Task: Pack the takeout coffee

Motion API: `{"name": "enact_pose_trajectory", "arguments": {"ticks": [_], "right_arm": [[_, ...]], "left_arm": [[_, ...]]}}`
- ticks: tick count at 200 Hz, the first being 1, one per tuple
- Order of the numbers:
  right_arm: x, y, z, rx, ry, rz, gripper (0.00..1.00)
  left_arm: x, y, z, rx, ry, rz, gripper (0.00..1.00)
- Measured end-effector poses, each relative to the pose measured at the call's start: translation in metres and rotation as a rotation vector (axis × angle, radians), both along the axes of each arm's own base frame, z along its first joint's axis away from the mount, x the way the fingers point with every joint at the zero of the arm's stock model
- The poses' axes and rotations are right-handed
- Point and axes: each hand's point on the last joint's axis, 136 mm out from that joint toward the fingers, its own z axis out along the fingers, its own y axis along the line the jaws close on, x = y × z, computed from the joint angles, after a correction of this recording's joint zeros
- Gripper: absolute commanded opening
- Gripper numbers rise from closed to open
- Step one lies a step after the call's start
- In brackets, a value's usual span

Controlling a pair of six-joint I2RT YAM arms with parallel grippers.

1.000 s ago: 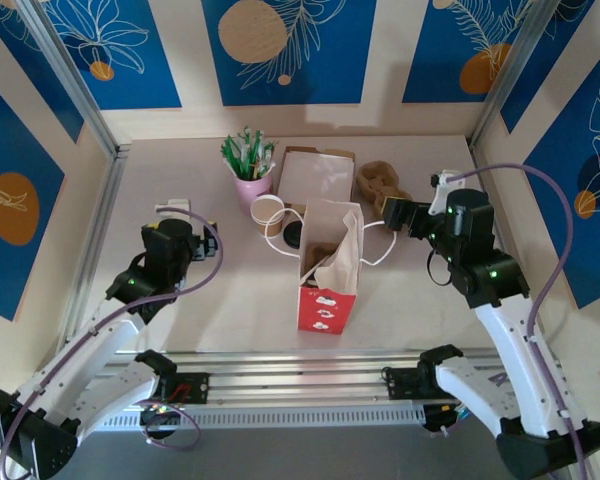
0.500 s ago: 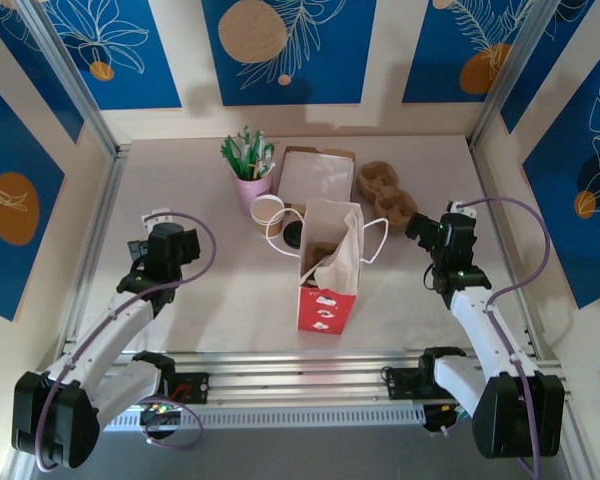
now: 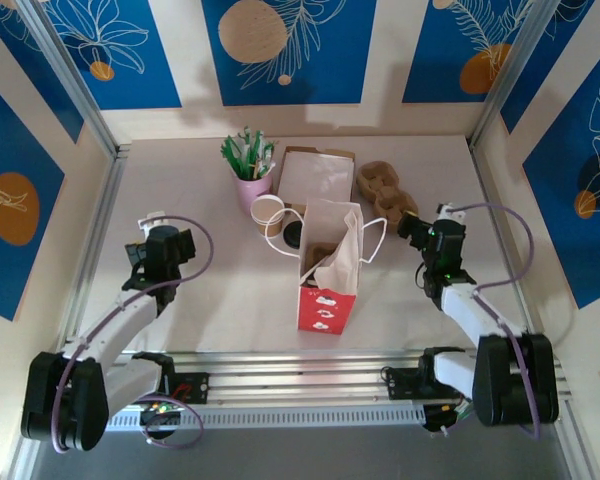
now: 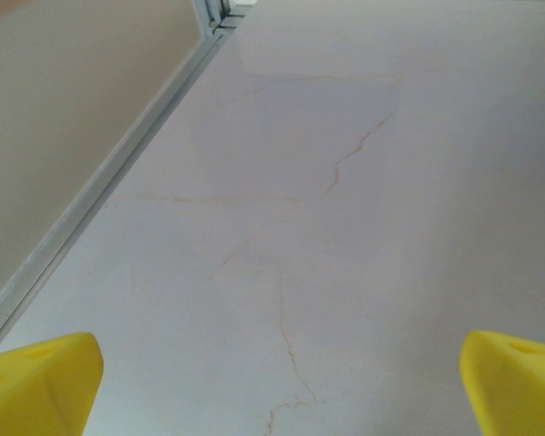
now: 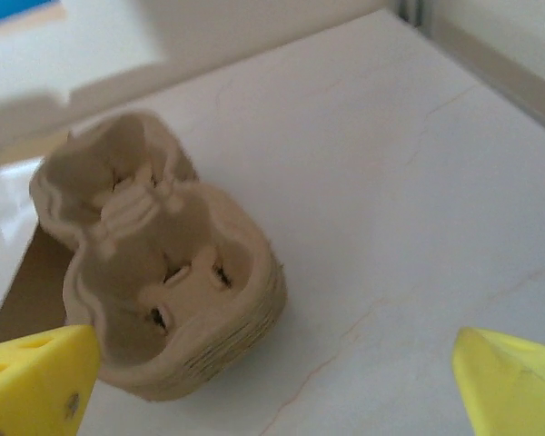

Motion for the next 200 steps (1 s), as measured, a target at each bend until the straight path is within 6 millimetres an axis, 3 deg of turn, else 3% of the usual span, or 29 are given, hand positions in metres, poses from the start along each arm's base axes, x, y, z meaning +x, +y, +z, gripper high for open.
{"name": "enact_pose_trajectory", "arguments": {"ticks": [39, 89, 124, 153, 200], "right_arm": [[0.018, 0.03, -0.039, -0.127, 0.071, 0.157, 0.99], [0.028, 0.023, -0.064, -0.134, 0.057, 0.172, 0.99], [0.031, 0.018, -0.057, -0.125, 0.02, 0.163, 0.99], [0.032, 0.02, -0.055, -0.123, 0.013, 0.17, 0.99], [0.033, 0.02, -0.054, -0.123, 0.007, 0.171, 0.99]], "left_arm": [[0.012, 0.002, -0.027, 0.025, 0.022, -0.039, 1.0], [0.034, -0.012, -0.053, 0.039, 0.012, -0.138, 1.0], [0.055, -0.015, -0.056, 0.024, -0.044, -0.203, 1.0], [0.06, -0.025, -0.069, 0.023, -0.052, -0.264, 1.0], [0.064, -0.028, -0.055, 0.031, -0.12, -0.286, 1.0]]}}
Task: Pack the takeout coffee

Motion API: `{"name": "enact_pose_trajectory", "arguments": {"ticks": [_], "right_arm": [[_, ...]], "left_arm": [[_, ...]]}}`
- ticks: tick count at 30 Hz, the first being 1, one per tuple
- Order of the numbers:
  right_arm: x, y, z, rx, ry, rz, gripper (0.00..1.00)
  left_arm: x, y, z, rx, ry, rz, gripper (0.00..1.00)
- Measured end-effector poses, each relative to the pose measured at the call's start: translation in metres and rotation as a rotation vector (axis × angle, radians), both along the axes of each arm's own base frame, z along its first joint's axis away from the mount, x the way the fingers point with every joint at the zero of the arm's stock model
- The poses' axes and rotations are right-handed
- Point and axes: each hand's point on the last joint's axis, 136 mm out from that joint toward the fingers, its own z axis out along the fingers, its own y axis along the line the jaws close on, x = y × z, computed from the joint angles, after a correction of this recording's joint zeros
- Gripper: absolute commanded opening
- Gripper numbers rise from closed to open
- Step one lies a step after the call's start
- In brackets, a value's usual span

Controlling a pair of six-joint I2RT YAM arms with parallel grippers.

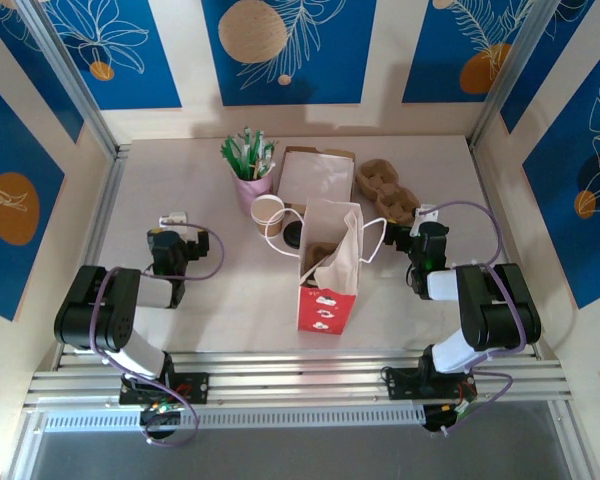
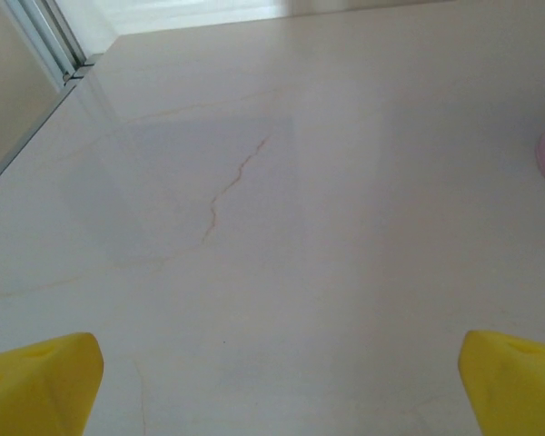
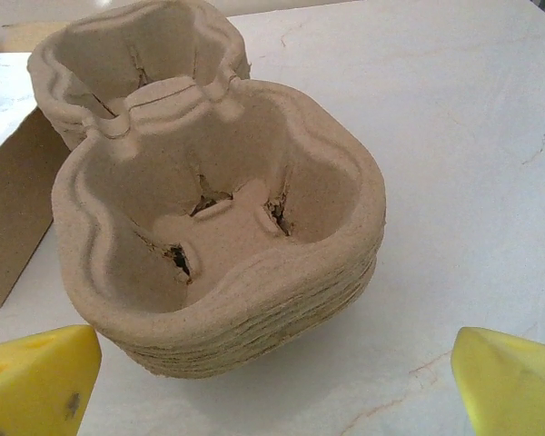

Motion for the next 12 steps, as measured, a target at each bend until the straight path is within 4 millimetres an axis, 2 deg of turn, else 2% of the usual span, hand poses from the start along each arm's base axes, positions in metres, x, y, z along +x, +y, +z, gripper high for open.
{"name": "enact_pose_trajectory", "arguments": {"ticks": [12], "right_arm": [[0.0, 0.0, -0.0001, 0.0, 0.0, 0.0, 0.99]], "left_arm": [[0.002, -0.0041, 0.0044, -0.004, -0.019, -0.024, 1.0]]}}
